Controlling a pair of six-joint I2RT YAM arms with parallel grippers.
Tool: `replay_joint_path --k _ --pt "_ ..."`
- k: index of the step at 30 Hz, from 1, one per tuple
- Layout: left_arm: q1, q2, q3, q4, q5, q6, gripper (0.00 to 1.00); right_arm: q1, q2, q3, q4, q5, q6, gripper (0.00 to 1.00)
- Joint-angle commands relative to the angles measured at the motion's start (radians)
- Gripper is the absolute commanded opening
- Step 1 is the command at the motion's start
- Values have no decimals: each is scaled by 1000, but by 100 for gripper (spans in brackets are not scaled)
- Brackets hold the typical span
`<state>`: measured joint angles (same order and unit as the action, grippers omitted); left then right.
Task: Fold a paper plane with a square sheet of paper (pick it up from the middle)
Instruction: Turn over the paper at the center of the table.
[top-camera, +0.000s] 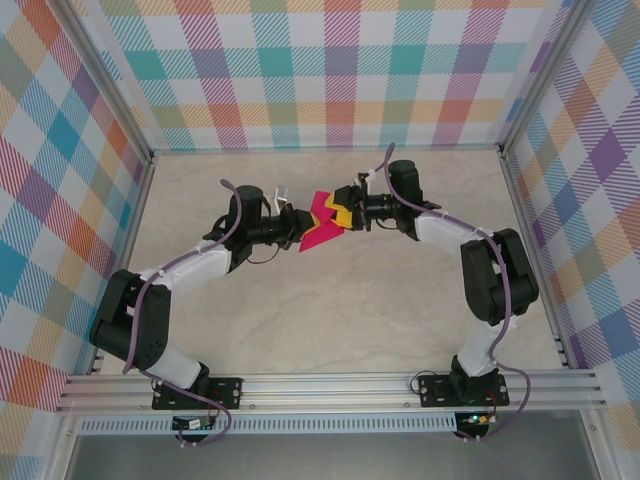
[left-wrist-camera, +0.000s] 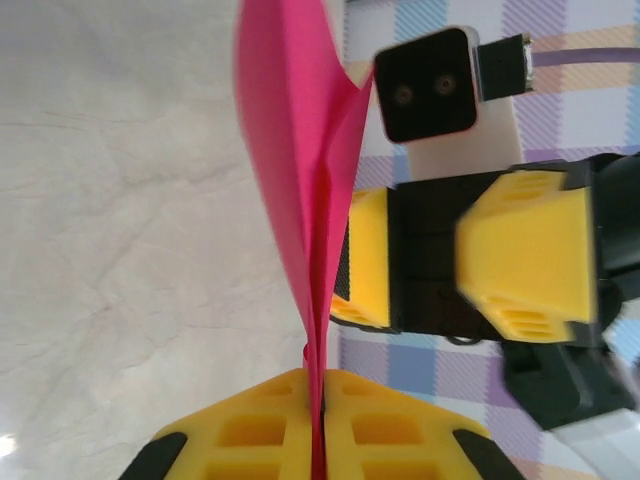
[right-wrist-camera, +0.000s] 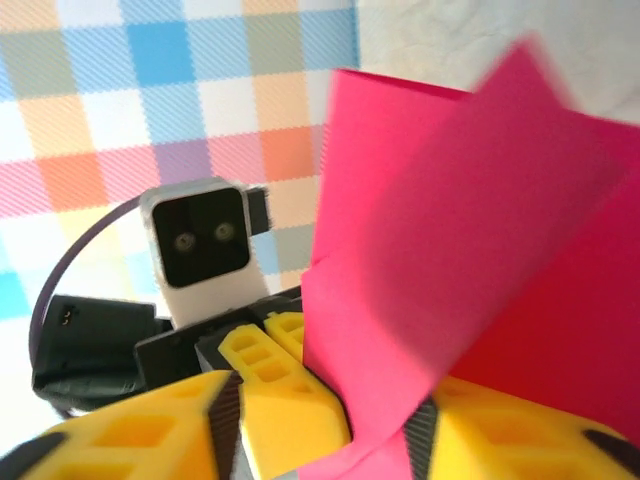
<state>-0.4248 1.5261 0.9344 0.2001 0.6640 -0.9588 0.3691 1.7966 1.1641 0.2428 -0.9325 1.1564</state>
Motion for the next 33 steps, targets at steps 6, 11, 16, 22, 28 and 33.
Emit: replay_joint_path --k 6,11,16,22,28,33 --pt "-102 37 328 -807 -574 512 8 -19 -192 30 -553 388 -392 77" --pt "-239 209 547 -1113 -1125 598 7 -19 -280 -36 -637 600 -411 81" --pt "-330 408 698 -1295 -1445 559 7 -29 -353 -96 -714 801 -357 82" --pt "-393 565 804 -1345 -1485 524 8 -52 -421 -179 -773 960 -262 82" --pt "-408 655 819 -1223 -1254 531 15 -61 -450 -222 -789 1005 -235 82" --pt "-397 665 845 -1152 -1081 533 25 -62 -451 -222 -799 1011 -240 82"
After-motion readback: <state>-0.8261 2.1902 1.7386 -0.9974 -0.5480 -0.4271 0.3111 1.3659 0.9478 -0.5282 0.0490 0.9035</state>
